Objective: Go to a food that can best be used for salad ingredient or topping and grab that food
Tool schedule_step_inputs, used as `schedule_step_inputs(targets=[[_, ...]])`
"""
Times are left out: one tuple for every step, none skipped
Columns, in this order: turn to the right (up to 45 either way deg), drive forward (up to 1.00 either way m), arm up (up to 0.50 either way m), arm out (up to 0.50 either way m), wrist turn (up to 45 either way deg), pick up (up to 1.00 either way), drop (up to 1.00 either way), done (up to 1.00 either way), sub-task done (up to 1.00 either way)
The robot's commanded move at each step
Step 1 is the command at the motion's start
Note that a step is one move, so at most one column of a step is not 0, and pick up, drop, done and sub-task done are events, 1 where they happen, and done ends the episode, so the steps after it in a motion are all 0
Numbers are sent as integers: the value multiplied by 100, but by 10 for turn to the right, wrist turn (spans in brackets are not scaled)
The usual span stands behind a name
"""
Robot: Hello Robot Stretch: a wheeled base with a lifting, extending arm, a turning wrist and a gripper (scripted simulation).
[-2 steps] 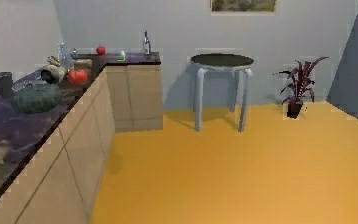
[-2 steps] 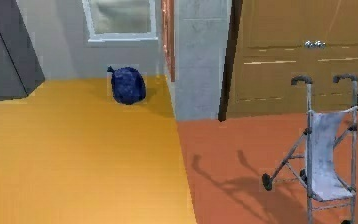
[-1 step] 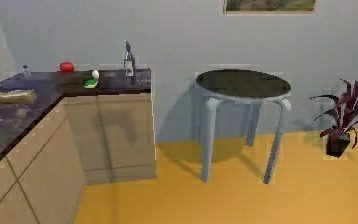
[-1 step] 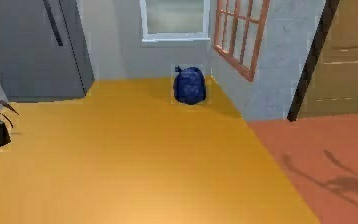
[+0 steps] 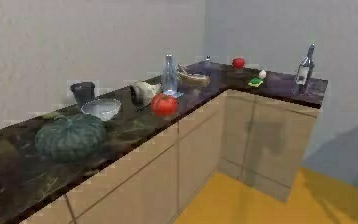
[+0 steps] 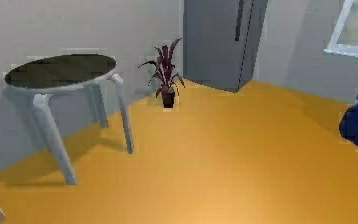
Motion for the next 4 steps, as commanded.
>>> schedule_step_inputs(targets=[[-450,0,0,0,0,0,0,0,0],[-450,0,0,0,0,0,0,0,0],[450,0,0,0,0,0,0,0,0],[240,0,0,0,0,0,0,0,0]])
